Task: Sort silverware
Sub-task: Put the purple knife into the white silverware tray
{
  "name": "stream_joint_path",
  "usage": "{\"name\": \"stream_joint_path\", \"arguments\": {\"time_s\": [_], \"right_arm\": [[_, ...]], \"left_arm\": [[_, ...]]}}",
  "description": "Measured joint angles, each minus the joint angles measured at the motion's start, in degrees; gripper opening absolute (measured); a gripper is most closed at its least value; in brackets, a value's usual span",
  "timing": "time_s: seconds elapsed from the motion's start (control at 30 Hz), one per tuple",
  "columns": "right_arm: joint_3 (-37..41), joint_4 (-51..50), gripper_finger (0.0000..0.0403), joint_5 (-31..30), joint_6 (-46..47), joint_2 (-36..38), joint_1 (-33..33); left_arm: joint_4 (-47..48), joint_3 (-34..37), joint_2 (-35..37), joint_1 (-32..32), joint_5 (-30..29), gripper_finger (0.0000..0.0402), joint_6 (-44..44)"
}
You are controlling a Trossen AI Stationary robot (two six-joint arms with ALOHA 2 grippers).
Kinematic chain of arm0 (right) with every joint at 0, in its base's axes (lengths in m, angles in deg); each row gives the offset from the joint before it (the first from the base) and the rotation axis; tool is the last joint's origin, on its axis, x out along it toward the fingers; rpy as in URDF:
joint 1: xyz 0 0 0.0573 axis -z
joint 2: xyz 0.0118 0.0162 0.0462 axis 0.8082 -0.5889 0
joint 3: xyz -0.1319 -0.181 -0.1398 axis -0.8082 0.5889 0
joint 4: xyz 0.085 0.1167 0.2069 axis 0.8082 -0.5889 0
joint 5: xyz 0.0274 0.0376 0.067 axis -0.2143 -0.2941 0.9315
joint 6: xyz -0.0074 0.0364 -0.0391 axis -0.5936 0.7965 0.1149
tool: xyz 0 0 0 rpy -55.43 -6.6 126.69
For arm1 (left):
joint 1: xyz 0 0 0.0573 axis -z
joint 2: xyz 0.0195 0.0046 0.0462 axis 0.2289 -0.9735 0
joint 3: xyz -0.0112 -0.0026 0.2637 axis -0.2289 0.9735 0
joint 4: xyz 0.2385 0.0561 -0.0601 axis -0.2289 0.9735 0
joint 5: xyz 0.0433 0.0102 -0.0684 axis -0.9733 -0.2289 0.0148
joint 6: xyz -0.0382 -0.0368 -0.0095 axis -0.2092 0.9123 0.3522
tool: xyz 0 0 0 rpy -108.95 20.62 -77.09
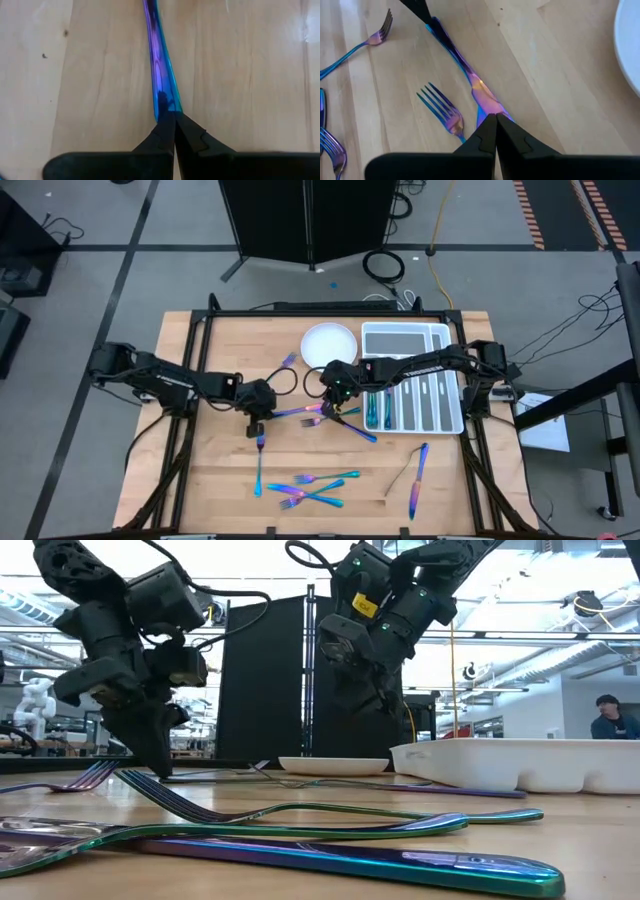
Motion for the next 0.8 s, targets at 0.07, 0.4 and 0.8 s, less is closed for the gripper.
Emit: {"name": "stream_joint_path", "arguments": {"time_s": [0.07, 0.4, 0.8], "right_arm": [[0.0, 0.22, 0.0, 0.0, 0.0, 0.0, 0.0], [0.0, 14.16, 0.0017, 0.54, -13.74, -2.27, -1.14], [0.0, 23.09, 0.015, 5.57, -22.26, -11.55, 0.53]], "left_arm": [[-0.13, -0.09, -0.5, 0.03, 0.0, 0.0001, -0.59], [-0.16, -0.18, -1.97, 0.03, 0.02, 0.0001, -2.23], [-1.96, 0.83, -2.04, -0.01, 0.02, 0.0001, -2.22]]}}
